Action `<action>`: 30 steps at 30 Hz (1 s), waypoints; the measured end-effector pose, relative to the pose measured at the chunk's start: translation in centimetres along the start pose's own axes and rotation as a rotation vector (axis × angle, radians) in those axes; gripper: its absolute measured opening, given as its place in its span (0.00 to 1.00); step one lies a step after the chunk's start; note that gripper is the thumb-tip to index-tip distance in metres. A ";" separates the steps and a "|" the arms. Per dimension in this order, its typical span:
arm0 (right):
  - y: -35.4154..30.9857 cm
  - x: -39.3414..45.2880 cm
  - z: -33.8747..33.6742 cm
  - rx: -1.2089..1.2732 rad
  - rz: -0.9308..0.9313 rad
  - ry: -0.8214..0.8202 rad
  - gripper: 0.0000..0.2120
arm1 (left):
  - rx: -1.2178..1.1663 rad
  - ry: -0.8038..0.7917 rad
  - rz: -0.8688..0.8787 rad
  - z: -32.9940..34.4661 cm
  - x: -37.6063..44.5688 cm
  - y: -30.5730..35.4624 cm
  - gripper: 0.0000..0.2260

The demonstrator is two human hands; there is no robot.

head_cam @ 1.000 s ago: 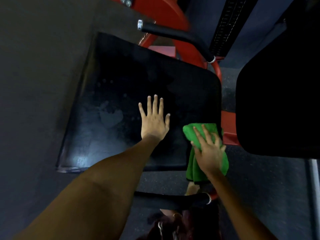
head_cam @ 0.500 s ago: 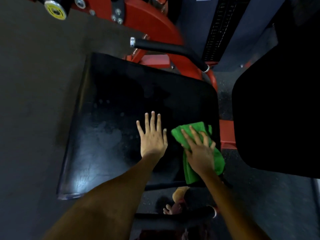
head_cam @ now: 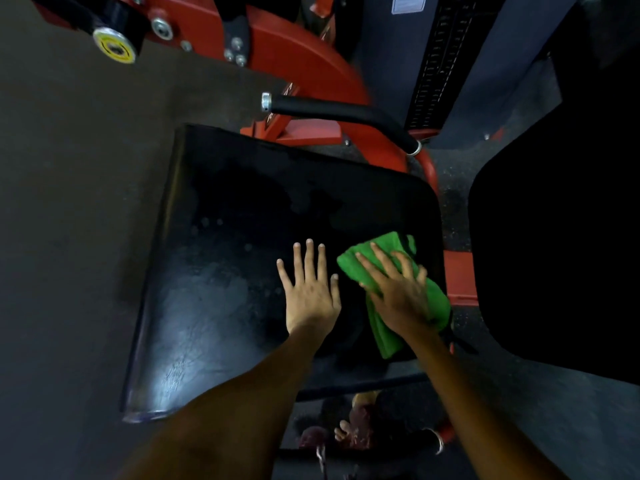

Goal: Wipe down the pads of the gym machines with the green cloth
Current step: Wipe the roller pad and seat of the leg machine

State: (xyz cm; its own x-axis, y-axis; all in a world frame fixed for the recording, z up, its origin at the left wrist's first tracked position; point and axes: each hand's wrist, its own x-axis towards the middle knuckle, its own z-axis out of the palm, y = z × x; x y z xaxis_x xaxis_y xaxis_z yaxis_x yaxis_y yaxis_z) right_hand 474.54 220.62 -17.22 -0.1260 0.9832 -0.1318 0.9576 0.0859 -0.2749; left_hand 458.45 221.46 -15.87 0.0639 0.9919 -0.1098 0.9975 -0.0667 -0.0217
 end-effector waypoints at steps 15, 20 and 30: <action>1.2 2.4 -0.4 -0.009 0.000 0.024 0.23 | -0.109 0.131 0.028 -2.0 3.1 -0.3 0.22; 1.2 8.4 -1.4 0.146 0.475 0.052 0.25 | -0.152 0.110 0.130 -2.6 9.9 -1.0 0.27; 2.9 5.7 -0.3 0.098 0.260 0.154 0.23 | 0.045 -0.095 0.072 -2.1 11.3 -0.5 0.31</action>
State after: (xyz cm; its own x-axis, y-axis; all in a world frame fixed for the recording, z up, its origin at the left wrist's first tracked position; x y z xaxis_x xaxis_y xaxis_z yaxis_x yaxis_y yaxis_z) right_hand 476.70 226.52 -18.47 0.1681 0.9836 -0.0661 0.9221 -0.1805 -0.3423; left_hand 458.75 232.94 -15.04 0.1299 0.9698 -0.2062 0.9881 -0.1440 -0.0549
